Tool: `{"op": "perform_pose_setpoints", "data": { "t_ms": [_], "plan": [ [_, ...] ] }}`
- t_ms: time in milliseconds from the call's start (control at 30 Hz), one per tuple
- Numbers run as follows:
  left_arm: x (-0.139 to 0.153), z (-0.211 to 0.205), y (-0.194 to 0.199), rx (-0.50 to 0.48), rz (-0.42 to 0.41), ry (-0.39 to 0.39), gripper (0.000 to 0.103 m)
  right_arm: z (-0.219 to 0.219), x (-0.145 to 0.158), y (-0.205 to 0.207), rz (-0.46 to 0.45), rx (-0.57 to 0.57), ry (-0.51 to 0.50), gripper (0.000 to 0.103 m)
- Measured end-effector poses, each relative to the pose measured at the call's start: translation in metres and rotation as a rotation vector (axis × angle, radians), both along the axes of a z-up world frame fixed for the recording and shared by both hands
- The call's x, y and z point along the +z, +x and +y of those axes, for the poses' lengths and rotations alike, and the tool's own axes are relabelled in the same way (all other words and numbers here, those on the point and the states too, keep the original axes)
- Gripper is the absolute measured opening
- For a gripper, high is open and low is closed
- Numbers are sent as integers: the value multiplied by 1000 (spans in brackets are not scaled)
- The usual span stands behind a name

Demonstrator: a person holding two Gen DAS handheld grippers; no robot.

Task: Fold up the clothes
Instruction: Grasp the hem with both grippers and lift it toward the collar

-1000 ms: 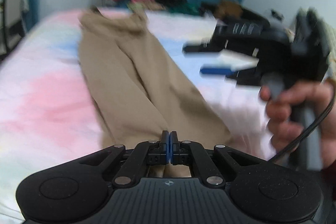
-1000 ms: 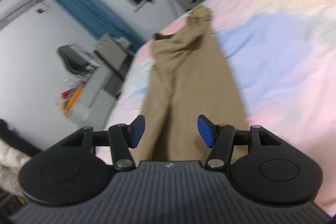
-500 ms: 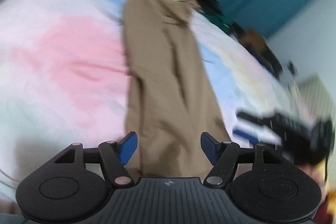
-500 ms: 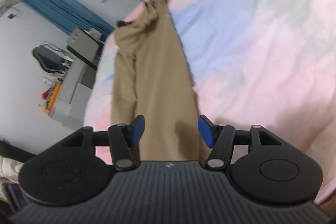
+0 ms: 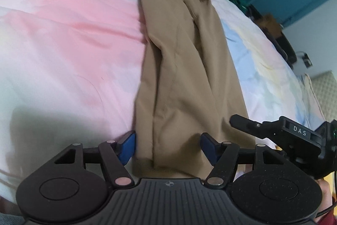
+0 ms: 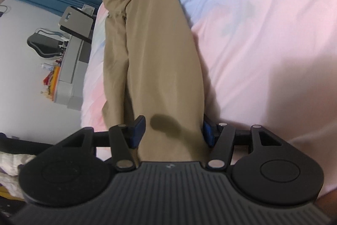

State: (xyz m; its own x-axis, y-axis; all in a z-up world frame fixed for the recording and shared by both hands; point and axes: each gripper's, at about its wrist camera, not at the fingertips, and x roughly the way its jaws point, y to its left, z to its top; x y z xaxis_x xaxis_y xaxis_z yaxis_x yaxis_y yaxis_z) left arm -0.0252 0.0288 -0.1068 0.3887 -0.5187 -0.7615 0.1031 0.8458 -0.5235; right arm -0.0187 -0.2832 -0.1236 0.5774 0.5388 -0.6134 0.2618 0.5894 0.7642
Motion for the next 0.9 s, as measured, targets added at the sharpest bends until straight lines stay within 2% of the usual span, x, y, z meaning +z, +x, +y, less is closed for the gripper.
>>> {"op": "perform_pose_setpoints", "data": {
  "t_ms": [100, 133, 167, 200, 233, 333, 400, 467, 633, 733, 833, 900],
  "plan": [
    [-4, -4, -8, -10, -9, 30, 27, 12, 3, -10, 11, 31, 28, 41],
    [-3, -3, -9, -8, -19, 33, 20, 18, 4, -11, 17, 52, 15, 29],
    [-3, -2, -11, -5, -28, 36, 9, 24, 5, -13, 23, 71, -12, 21],
    [-1, 0, -12, 8, -37, 29, 9, 30, 7, -15, 29, 89, -41, 9],
    [1, 3, -15, 24, -53, 9, 8, 33, 11, -17, 17, 91, -73, 7],
    [18, 21, -25, 87, -123, -97, 8, 33, 34, -24, -56, 58, -159, 6],
    [33, 36, -33, 139, -173, -185, 8, 28, 55, -27, -125, 32, -181, 6],
    [53, 35, -37, 147, -240, -236, 8, 23, 81, -29, -195, 16, -173, 5],
    [118, 29, -47, 159, -379, -275, 7, 11, 154, -32, -366, 6, -171, 5],
    [153, 21, -59, 144, -448, -286, 7, 5, 187, -42, -443, 9, -177, 5],
    [177, 14, -83, 123, -498, -309, 7, -5, 209, -62, -506, 10, -169, 5],
    [185, 12, -109, 111, -515, -311, 7, -10, 213, -81, -520, 20, -137, 5]
  ]
}}
